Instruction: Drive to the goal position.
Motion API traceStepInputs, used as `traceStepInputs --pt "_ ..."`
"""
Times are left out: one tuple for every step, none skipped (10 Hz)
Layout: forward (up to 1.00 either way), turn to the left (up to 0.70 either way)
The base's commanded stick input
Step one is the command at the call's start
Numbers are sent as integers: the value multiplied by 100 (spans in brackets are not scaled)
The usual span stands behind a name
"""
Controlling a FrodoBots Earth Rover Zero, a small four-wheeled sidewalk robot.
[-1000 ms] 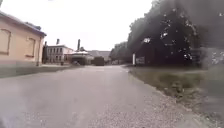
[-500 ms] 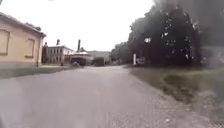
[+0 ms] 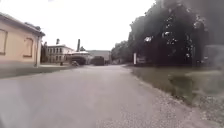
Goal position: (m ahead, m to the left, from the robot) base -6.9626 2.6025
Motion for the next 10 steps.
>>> traceStepInputs --pt "70 0" --pt "70 0" --pt "70 0" --pt "70 0" --pt "70 0" --pt "70 0" --pt "70 0" --pt "70 0" --pt "70 0" --pt "70 0"
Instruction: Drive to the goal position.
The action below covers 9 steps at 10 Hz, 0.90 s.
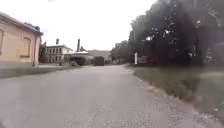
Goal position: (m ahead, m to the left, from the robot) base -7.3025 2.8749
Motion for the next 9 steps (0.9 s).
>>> traceStepInputs --pt "70 0" --pt "70 0" --pt "70 0" --pt "70 0" --pt "70 0" --pt "70 0" --pt "70 0" --pt "70 0" --pt "70 0"
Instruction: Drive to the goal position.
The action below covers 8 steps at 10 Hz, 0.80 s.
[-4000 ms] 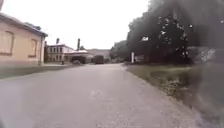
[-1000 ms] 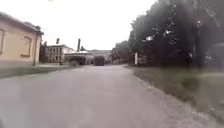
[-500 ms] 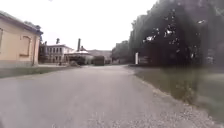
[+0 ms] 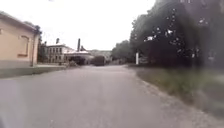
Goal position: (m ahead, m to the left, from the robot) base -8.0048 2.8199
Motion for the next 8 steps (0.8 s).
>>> traceStepInputs --pt "70 0" --pt "70 0" --pt "70 0" --pt "70 0" --pt "70 0" --pt "70 0" --pt "70 0" --pt "70 0"
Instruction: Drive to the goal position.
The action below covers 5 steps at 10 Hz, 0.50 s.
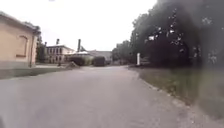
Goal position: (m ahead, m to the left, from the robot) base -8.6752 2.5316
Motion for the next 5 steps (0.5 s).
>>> traceStepInputs --pt "70 0" --pt "70 0" --pt "70 0" --pt "70 0" --pt "70 0"
